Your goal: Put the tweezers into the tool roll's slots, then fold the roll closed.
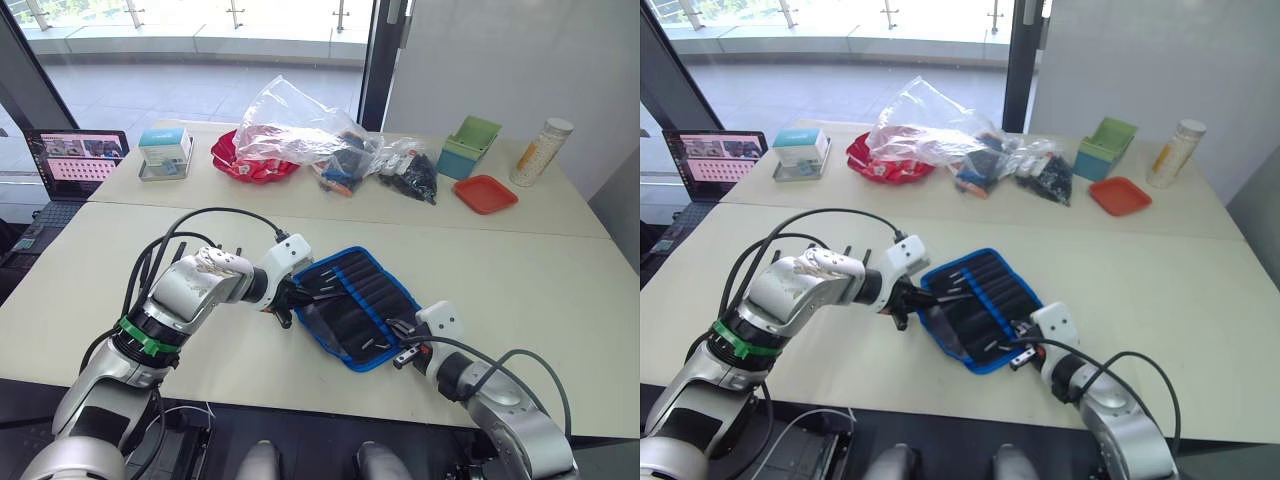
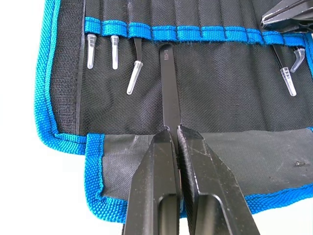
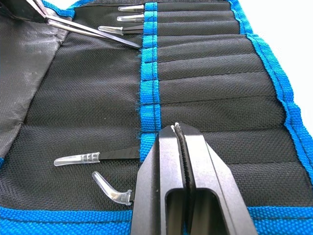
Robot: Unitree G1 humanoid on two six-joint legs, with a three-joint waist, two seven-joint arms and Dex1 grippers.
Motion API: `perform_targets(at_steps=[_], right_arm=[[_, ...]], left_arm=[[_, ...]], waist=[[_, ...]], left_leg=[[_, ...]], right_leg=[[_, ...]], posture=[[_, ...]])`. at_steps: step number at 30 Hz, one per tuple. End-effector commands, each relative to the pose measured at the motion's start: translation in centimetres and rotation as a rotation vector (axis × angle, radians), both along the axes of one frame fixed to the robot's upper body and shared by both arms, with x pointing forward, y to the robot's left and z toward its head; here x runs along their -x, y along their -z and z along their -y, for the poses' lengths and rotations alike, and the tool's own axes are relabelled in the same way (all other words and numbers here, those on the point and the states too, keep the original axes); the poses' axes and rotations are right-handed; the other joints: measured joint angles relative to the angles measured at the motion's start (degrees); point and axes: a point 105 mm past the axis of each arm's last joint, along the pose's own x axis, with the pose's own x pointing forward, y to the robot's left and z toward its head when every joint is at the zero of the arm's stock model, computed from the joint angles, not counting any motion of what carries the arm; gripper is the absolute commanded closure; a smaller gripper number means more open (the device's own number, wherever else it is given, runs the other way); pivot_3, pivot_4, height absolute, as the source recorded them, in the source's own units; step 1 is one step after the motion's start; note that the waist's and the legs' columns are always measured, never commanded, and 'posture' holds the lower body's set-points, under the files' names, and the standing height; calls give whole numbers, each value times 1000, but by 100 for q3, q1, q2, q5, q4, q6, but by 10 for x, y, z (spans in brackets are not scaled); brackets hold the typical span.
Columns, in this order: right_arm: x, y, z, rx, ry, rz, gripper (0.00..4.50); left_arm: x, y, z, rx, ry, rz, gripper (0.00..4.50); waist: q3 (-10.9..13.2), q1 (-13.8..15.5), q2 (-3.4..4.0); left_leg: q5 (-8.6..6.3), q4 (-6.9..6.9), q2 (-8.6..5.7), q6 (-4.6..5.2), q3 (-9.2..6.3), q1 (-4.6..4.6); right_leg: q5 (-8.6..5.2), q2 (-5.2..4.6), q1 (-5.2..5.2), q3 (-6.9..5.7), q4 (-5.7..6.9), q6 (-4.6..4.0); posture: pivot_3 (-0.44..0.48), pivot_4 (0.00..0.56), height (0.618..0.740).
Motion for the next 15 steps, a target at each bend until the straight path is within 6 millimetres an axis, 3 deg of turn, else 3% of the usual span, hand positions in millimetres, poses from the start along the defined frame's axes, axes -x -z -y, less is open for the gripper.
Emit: perform_targets(at_steps=[1, 5, 10, 15], right_arm=[[7, 14, -3, 11, -16, -77, 4462], [10, 14, -7, 17, -30, -90, 4462], [21, 34, -4, 55, -20, -189, 4462], [27, 35, -8, 48, -26, -194, 4462]], left_arm=[[-1, 1, 3, -9, 7, 19, 4500], [-4, 8, 10, -30, 48, 45, 4500], [-15, 13, 26, -8, 64, 61, 4500], [-27, 14, 41, -6, 85, 88, 4500]], waist=[[0, 6, 0], [-1, 16, 1], [-8, 60, 1], [-11, 119, 0]], left_leg=[[0, 0, 0, 0, 0, 0], [0, 1, -1, 0, 0, 0], [0, 4, -4, 0, -1, 4], [-2, 9, -6, 3, -2, 6]], right_leg=[[0, 0, 0, 0, 0, 0], [0, -1, 1, 0, 0, 0], [0, -2, 10, -1, -2, 0], [-1, -2, 18, -2, -8, 2]], posture=[[0, 150, 723], [0, 150, 723], [0, 150, 723], [0, 150, 723]])
